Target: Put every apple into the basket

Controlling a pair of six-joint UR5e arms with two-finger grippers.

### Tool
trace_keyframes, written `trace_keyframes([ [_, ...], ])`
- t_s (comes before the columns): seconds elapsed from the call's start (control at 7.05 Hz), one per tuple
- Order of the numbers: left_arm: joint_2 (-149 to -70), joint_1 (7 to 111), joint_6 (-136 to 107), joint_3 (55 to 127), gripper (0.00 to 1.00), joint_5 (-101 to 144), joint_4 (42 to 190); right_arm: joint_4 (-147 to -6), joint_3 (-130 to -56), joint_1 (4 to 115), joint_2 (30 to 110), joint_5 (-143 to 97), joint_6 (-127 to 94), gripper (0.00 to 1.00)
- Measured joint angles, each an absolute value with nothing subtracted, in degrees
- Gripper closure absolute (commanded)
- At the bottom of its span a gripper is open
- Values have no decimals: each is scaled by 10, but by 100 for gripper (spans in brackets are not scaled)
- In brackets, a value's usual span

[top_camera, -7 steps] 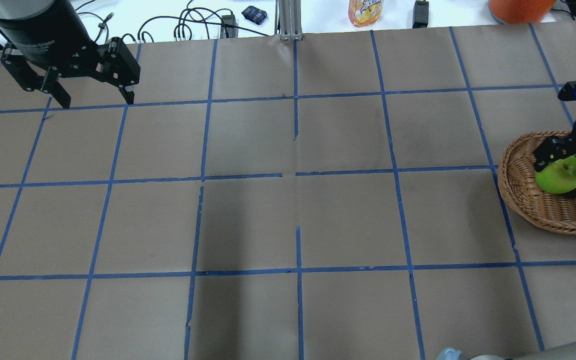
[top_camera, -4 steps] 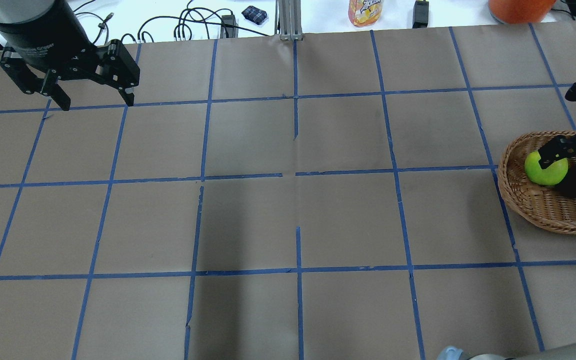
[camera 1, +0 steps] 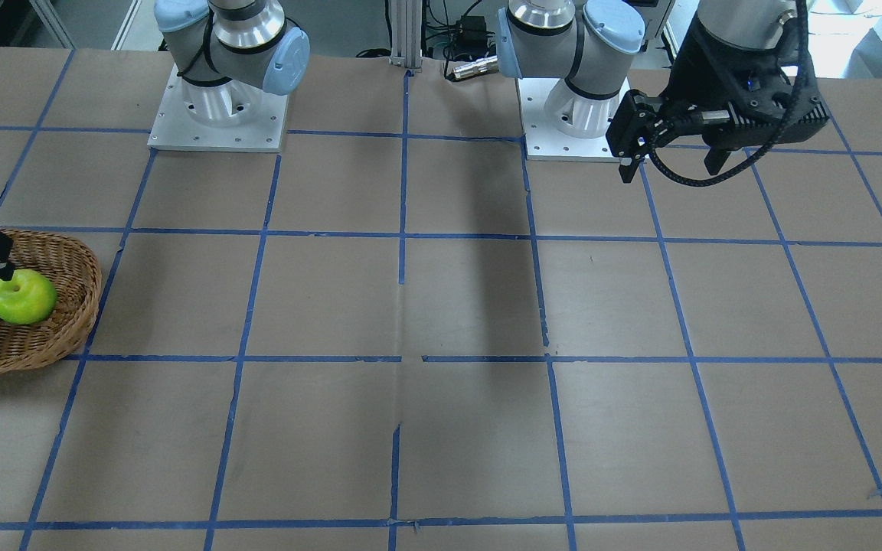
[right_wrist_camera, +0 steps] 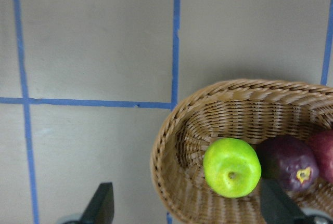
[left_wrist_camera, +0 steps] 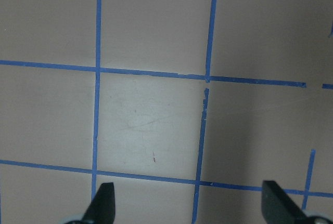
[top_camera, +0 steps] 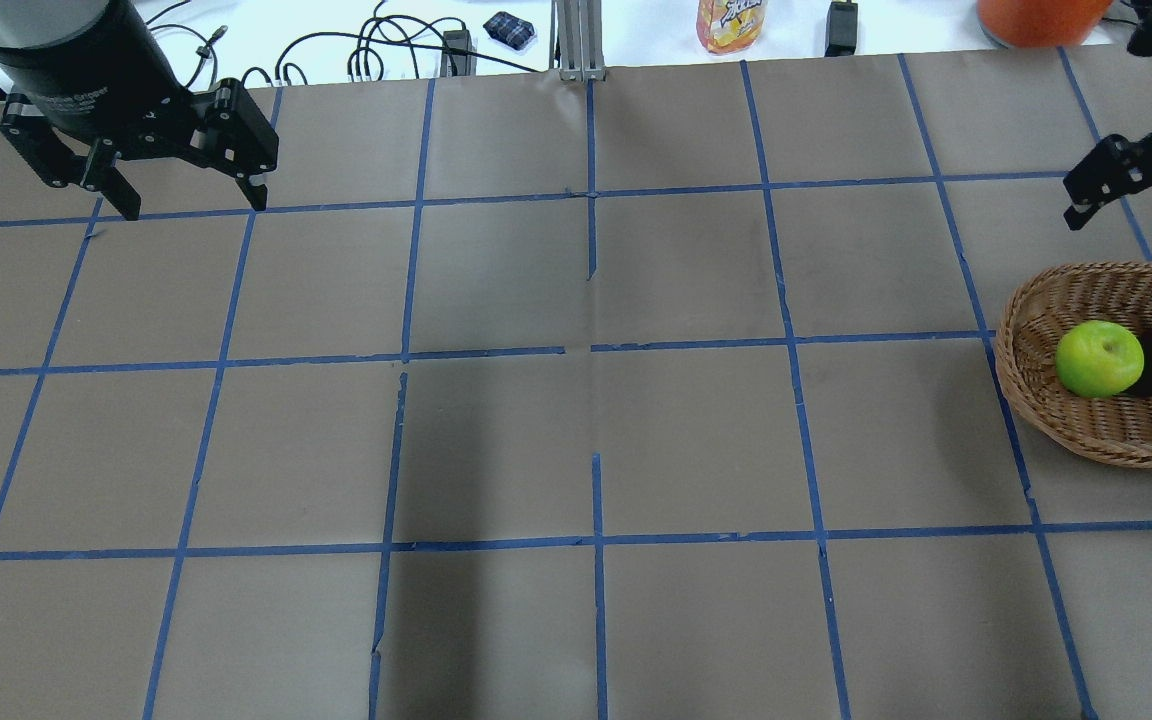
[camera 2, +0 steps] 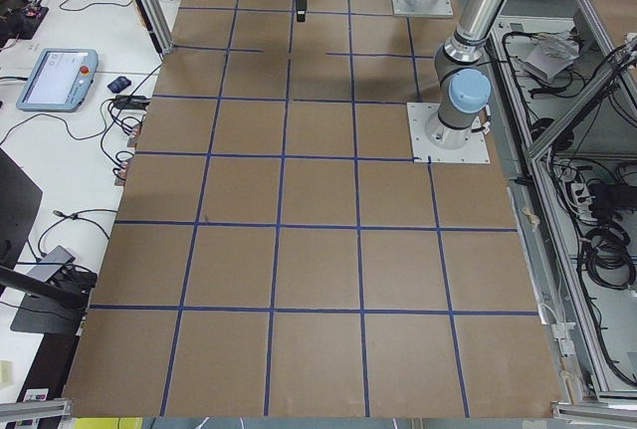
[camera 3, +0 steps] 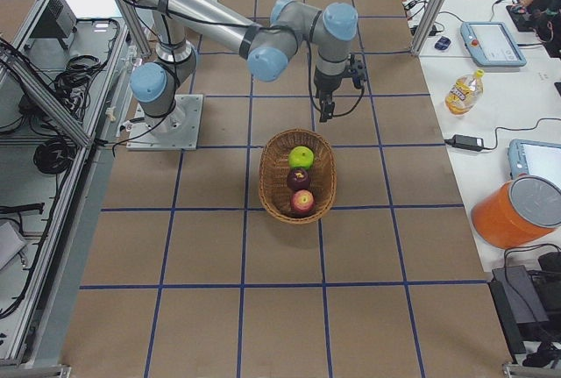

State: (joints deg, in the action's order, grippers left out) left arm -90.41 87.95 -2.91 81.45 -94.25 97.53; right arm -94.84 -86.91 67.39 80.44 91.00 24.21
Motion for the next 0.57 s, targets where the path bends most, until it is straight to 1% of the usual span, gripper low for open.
trace_keyframes([
  [0.14, -904, 879, -29, 815, 0, -942, 975, -900, -822, 723, 805, 909, 161, 0],
  [0.28, -904, 879, -30, 815, 0, -942, 975, -879, -792, 781, 803, 909, 69, 0],
  [0.57, -906, 877, -31, 816, 0, -942, 975, -870, -773, 880, 802, 909, -54, 0],
])
